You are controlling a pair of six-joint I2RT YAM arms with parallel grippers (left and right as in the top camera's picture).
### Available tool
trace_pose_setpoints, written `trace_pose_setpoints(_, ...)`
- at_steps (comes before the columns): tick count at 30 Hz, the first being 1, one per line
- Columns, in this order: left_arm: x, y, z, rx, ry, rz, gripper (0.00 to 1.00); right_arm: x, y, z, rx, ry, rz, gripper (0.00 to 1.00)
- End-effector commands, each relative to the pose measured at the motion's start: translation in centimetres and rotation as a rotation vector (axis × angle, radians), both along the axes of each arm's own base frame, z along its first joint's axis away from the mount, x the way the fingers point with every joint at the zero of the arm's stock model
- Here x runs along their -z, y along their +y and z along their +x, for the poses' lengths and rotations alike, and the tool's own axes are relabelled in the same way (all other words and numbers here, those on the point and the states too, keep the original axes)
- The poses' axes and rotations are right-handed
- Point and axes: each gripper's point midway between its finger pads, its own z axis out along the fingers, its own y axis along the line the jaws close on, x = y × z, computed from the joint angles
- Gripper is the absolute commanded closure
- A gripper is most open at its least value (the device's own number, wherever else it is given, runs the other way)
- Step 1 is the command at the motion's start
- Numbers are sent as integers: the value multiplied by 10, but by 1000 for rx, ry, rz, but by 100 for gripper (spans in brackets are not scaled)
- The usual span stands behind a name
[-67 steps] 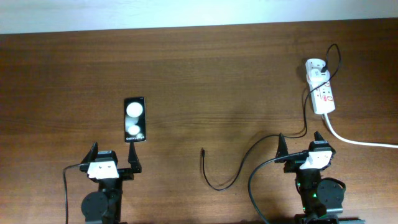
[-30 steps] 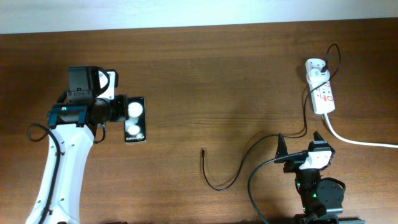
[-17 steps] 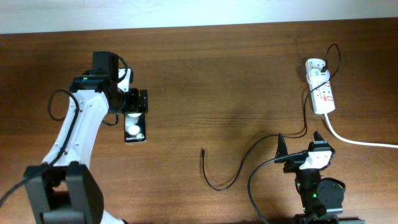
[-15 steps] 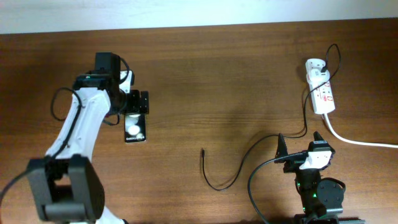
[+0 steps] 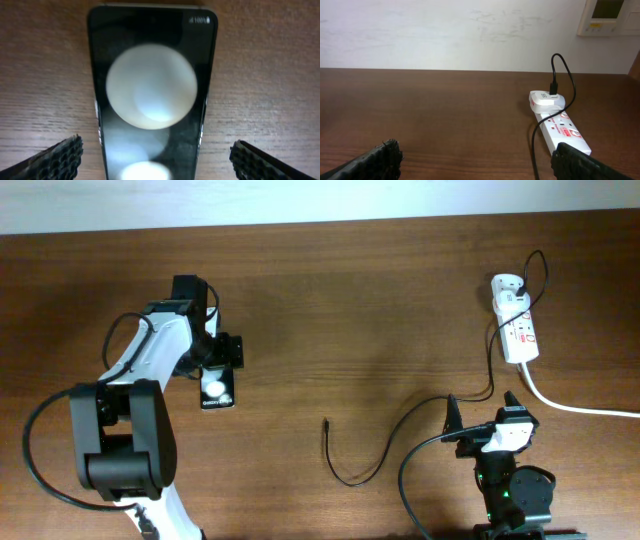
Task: Plug charger to phone and switch on socket
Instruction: 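Move the left gripper down over the black phone, then close the left gripper on the phone's sides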
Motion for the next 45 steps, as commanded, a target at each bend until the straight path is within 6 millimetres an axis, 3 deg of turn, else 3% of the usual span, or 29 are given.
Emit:
trace_pose_setpoints(1, 4, 6, 5, -22, 0, 32, 1, 3, 3, 0, -14, 5, 4, 1)
trace_pose_setpoints(5, 24, 6, 2, -21, 44, 33, 1, 3, 3, 0, -14, 5, 4, 2)
trace_pose_setpoints(41, 25, 5, 3, -18, 40, 32, 1, 3, 3, 0, -14, 5, 4, 1)
trace_pose_setpoints(45, 25, 5, 3, -18, 40, 32, 4, 3, 3, 0, -14, 5, 4, 1)
